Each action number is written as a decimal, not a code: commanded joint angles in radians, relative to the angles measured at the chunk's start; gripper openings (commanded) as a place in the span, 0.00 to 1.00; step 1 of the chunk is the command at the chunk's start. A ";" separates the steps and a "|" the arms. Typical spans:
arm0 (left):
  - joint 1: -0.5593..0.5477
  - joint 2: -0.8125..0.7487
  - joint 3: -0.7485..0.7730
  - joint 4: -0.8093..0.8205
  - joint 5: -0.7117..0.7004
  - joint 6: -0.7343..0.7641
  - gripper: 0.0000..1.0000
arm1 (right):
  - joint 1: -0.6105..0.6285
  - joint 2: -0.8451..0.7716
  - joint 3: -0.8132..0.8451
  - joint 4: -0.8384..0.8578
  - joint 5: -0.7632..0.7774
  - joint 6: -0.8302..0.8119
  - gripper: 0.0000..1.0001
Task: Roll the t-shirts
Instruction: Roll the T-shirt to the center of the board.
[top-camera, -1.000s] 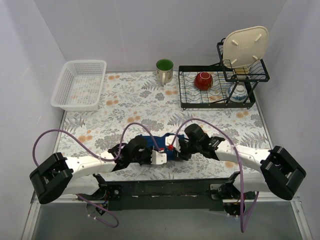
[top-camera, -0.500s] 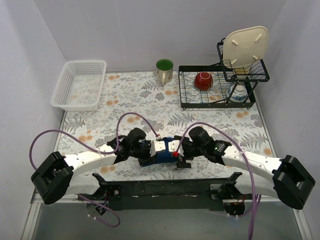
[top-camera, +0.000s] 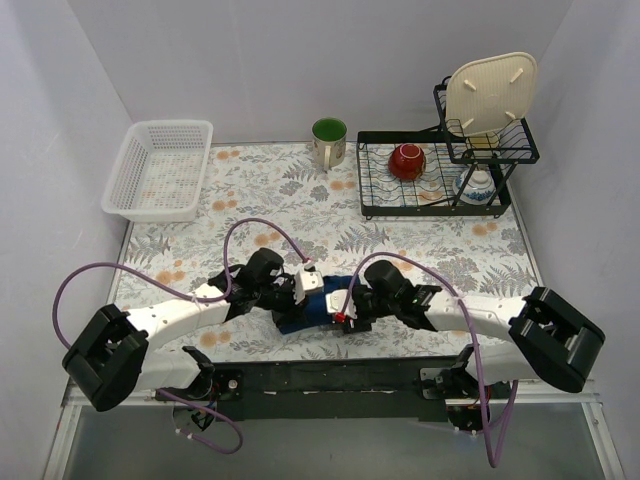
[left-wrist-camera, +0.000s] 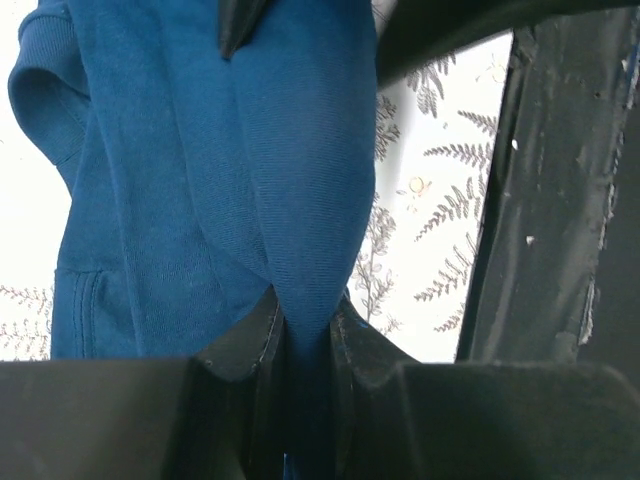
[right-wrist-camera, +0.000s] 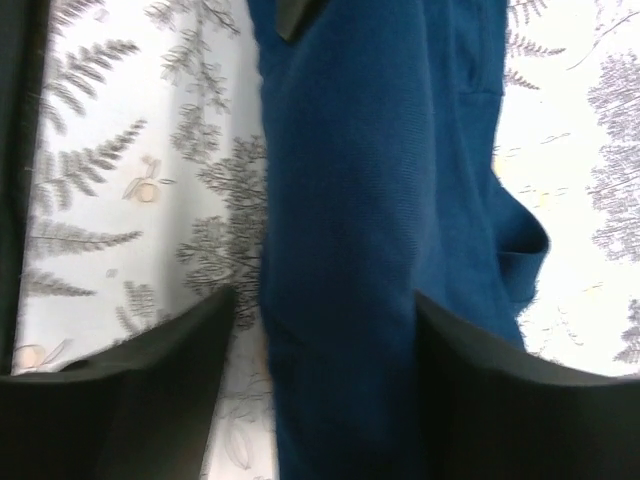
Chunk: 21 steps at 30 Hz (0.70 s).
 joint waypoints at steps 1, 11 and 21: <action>0.004 -0.058 0.005 -0.056 0.053 0.042 0.00 | 0.004 0.045 0.030 0.072 0.072 -0.043 0.50; 0.040 -0.030 0.178 -0.577 0.144 0.237 0.00 | -0.082 0.105 0.341 -0.732 -0.299 -0.251 0.22; 0.133 0.207 0.247 -0.807 0.205 0.404 0.00 | -0.205 0.467 0.641 -1.105 -0.385 -0.454 0.15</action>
